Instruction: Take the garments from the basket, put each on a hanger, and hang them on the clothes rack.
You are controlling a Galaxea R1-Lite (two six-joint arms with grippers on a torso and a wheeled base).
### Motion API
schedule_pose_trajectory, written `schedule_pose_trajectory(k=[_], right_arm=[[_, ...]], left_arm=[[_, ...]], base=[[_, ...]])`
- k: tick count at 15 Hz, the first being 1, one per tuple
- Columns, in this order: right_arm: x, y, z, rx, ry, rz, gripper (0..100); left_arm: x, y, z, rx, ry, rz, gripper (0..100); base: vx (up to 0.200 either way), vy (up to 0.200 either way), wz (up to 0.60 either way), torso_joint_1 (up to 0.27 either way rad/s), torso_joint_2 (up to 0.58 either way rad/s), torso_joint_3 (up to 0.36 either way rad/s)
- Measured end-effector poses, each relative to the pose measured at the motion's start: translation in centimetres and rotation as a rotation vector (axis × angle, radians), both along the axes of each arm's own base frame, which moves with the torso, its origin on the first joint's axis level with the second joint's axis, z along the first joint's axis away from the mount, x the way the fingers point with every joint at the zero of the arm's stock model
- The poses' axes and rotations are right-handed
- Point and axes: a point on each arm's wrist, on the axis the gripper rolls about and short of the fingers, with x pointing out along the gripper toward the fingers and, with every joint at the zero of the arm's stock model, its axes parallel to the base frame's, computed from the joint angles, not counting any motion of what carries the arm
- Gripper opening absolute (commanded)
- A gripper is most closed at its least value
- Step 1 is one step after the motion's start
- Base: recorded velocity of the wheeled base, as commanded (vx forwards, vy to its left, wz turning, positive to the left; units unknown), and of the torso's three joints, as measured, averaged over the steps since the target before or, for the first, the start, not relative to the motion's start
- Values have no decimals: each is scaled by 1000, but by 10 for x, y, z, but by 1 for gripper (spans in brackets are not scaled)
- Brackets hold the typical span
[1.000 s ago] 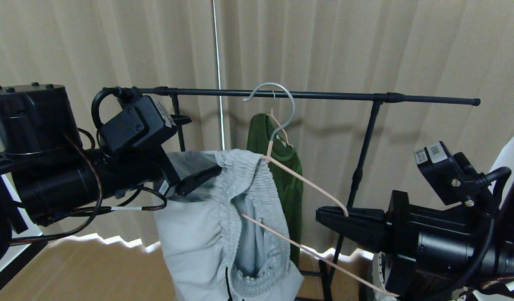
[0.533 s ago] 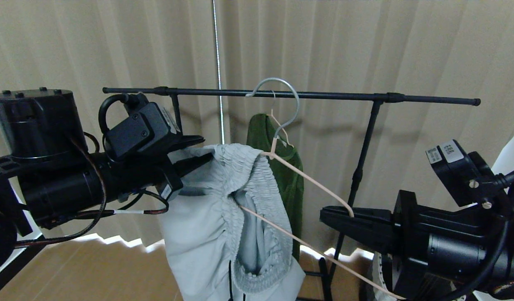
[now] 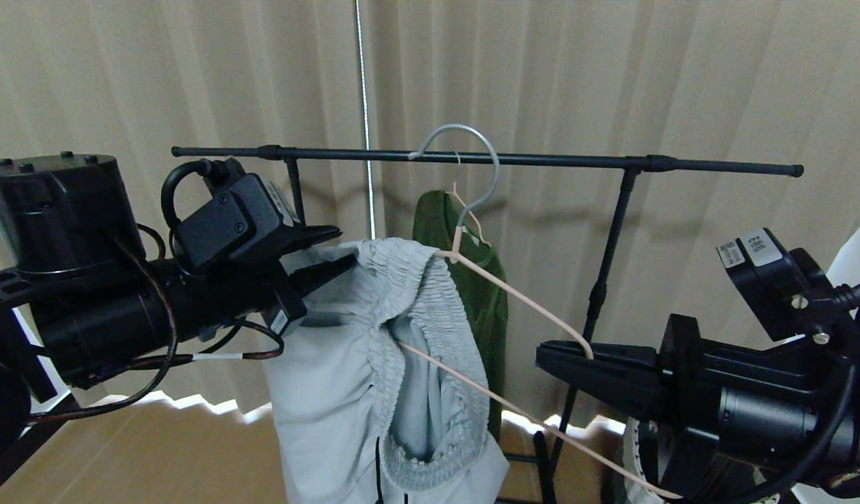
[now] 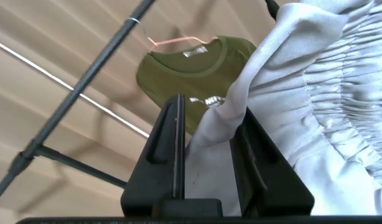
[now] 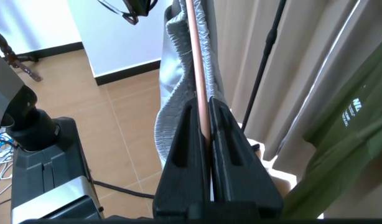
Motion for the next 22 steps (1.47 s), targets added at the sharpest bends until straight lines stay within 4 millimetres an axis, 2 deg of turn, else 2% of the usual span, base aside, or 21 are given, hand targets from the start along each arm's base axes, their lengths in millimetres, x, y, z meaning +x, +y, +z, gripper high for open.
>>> schedule_pose_trajectory(k=[1,12,13,22], right_arm=[[0,0,0,1,-1,0,0],[-4,8,-2,-6,6,40,0],[-5,8,-2,-6,7,43,0],[-7,7,-3,-10,9,42,0]], left_arm=[[-1,0,-1,-2,-5,-3,100],[-7,-14,1,-16,-4,-60,100],[-7,-14,1,-16,-3,-60,0],[-8,-13,-2,-17,-4,-57,0]], base=[[0,0,0,0,0,0],[0,0,0,0,0,0],[0,0,0,0,0,0],[0,0,0,0,0,0]])
